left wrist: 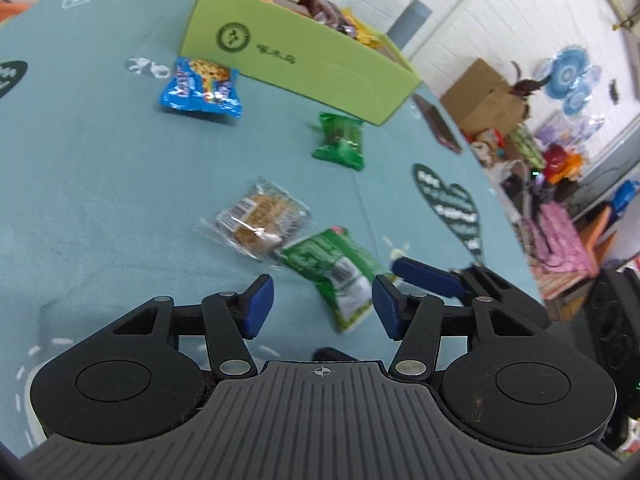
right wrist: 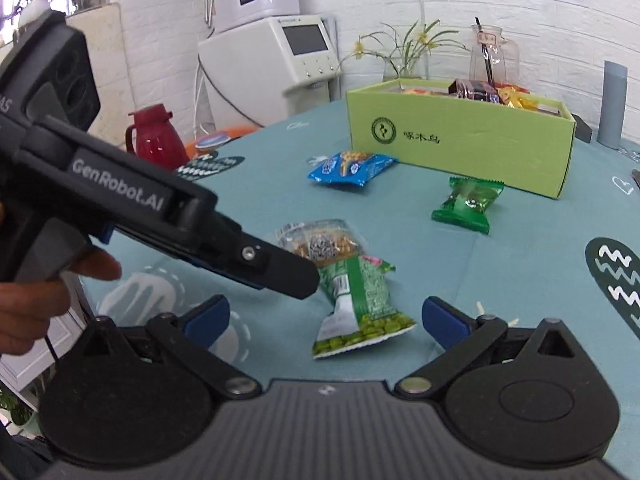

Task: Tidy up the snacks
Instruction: 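Grasp the green pea snack bag with both grippers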

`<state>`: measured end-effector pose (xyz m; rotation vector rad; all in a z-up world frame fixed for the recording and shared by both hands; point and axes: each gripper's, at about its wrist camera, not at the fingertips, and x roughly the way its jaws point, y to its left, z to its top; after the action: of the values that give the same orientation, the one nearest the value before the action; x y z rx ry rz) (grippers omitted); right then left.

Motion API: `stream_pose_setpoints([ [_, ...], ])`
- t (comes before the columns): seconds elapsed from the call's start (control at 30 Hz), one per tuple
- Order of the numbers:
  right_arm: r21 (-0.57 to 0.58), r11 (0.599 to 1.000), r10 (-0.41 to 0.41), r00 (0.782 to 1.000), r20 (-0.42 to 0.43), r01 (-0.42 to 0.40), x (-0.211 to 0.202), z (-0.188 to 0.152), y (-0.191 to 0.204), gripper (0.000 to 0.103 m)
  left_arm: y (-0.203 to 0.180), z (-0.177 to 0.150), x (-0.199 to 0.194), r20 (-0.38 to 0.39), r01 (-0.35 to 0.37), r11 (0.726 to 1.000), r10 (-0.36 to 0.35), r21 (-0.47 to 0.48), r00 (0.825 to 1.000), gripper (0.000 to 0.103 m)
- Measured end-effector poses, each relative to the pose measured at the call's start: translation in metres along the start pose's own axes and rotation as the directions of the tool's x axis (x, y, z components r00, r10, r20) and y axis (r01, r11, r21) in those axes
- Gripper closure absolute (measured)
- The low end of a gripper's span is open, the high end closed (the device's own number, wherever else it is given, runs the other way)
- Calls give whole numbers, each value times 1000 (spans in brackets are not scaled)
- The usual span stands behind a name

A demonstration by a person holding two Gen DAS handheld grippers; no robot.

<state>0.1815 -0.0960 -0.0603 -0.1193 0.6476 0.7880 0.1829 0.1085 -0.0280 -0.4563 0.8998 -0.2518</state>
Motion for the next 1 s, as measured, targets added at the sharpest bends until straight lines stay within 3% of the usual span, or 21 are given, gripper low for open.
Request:
stream_pose_setpoints([
  [0.1, -8, 998, -54, 999, -4, 54, 2, 0, -1, 2, 6, 6, 15, -25, 4, 1000, -5, -22, 1000, 75],
  [0.23, 11, 998, -68, 998, -10, 69, 3, -1, -9, 2, 14, 24, 28, -11, 36, 999, -36, -28, 999, 79],
  [0.43, 27, 995, -99, 995, 4, 99, 4, 6, -20, 1, 17, 60, 46, 14, -39, 999, 39, -2, 999, 77],
  [0.63, 55, 996, -70, 998, 2, 70, 18, 9, -26, 2, 0, 32, 31, -35, 53, 999, -53, -11, 998, 75],
  [0.93, -1, 997, -79, 997, -9, 79, 26, 12, -21, 4, -30, 22, 49, -62, -4, 997, 9, 79, 998, 70],
  [0.97, -6, 997, -78, 997, -13, 78, 27, 11, -20, 6, -30, 21, 49, -59, -7, 997, 12, 78, 998, 70],
  [1.0, -12, 997, -78, 997, -17, 78, 28, 10, -18, 14, -31, 21, 49, -57, -8, 997, 12, 80, 998, 69],
])
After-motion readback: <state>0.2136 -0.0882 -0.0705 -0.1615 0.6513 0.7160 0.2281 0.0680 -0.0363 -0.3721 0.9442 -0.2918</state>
